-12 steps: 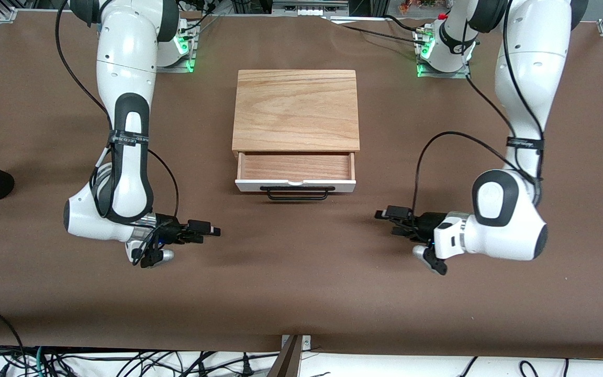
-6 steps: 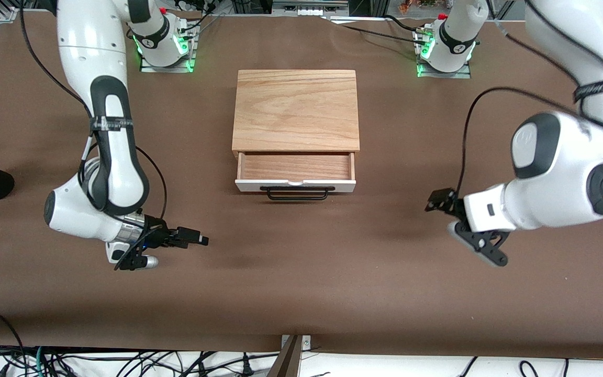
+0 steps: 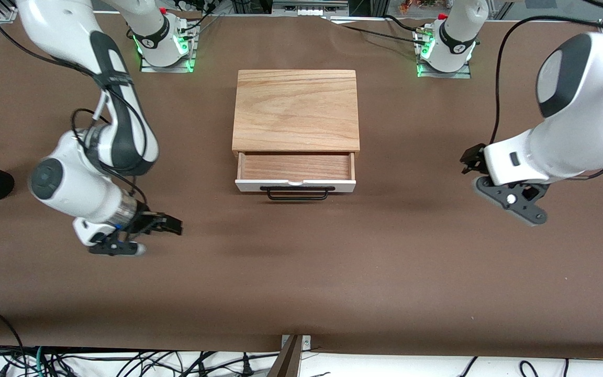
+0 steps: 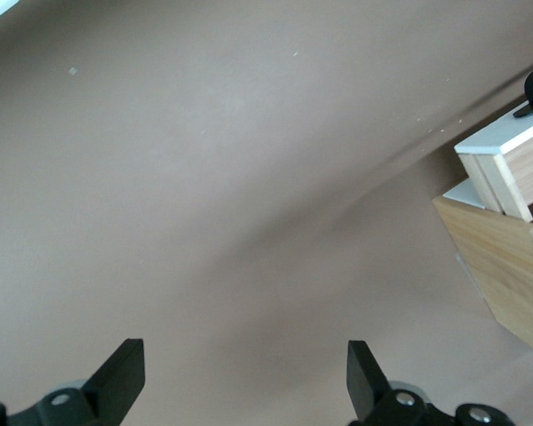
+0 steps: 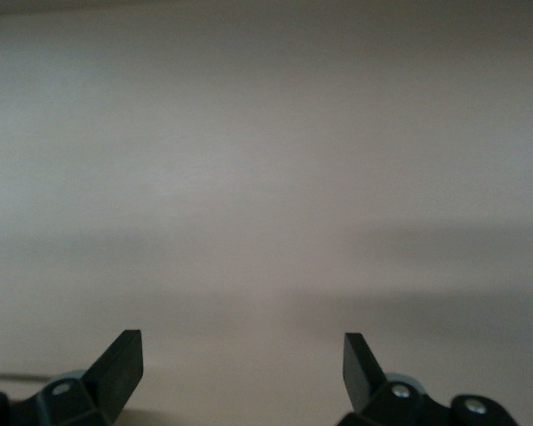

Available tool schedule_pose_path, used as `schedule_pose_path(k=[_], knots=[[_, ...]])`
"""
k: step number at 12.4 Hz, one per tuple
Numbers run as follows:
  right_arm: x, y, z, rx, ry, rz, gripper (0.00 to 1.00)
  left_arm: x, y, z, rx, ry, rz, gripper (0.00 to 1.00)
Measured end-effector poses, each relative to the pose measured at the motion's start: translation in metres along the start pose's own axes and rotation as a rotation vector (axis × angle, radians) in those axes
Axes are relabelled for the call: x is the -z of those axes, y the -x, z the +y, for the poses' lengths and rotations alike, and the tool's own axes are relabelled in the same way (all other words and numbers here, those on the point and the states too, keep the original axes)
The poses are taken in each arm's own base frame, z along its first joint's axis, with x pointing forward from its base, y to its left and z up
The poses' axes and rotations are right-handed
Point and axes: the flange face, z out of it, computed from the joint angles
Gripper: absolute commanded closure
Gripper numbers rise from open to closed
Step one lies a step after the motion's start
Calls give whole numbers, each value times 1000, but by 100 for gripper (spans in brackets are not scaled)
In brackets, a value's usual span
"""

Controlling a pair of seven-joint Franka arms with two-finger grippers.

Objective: Pull top drawer with both arms simultaneously

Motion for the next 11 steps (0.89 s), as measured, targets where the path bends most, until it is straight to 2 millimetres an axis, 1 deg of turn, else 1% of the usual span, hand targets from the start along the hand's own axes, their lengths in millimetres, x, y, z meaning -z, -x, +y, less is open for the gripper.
schedule_pose_path(k=[1,2,3,4,5,6,7,8,9,11], knots=[[27,2,25,-13,23,-5,0,6,17,-18,51,-1,22,0],[56,4,46,-22,47,-7,0,7,35,-36,109,2,41,0],[90,8,63,-25,74,5,0,6,54,-54,170,7,63,0],[127,12,75,-21,105,34,0,5,70,-64,217,13,94,0],[164,20,83,-16,131,61,0,8,80,-65,240,14,124,0],[198,32,89,-20,144,66,0,12,87,-56,253,-3,132,0],[223,45,97,-33,148,53,0,15,92,-43,264,-28,126,0],[238,57,106,-49,148,33,0,16,94,-32,269,-38,122,0],[243,65,114,-63,149,6,0,16,96,-26,272,-39,120,0],[235,72,121,-73,163,-50,0,16,98,-27,275,-40,120,0]])
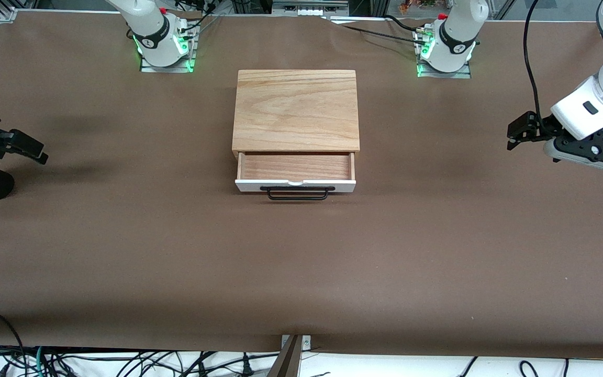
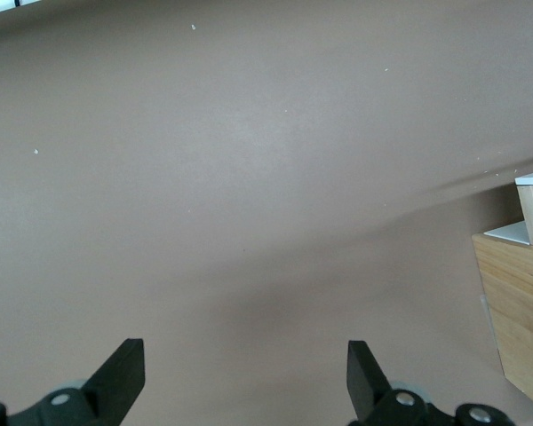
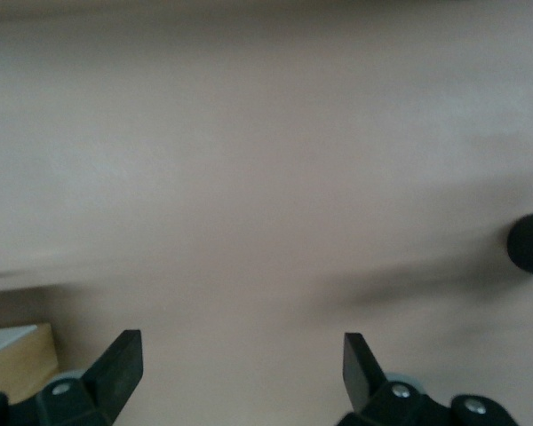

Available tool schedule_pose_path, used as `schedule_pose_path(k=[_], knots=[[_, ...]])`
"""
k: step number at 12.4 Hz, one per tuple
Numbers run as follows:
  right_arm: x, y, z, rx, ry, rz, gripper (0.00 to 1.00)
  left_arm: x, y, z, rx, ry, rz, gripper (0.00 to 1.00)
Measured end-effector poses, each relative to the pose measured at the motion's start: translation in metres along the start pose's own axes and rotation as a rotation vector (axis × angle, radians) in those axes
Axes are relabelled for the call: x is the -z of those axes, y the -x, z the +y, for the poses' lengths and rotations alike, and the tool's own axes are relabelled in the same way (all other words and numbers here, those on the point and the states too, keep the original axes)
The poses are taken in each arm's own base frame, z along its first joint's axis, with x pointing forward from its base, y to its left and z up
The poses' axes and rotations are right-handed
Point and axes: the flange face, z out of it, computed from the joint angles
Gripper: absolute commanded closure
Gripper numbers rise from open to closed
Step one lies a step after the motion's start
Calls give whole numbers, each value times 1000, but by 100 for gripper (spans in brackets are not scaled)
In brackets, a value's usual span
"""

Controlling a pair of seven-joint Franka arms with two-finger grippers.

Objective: Pull top drawer with both arms simultaneously

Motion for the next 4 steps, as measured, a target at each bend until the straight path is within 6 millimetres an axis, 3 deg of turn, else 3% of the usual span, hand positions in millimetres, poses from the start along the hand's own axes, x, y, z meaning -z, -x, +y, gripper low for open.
schedule_pose_path(k=[4], knots=[[-11,2,15,-23,1,-32,0,-2,1,-5,9,1,-3,0]])
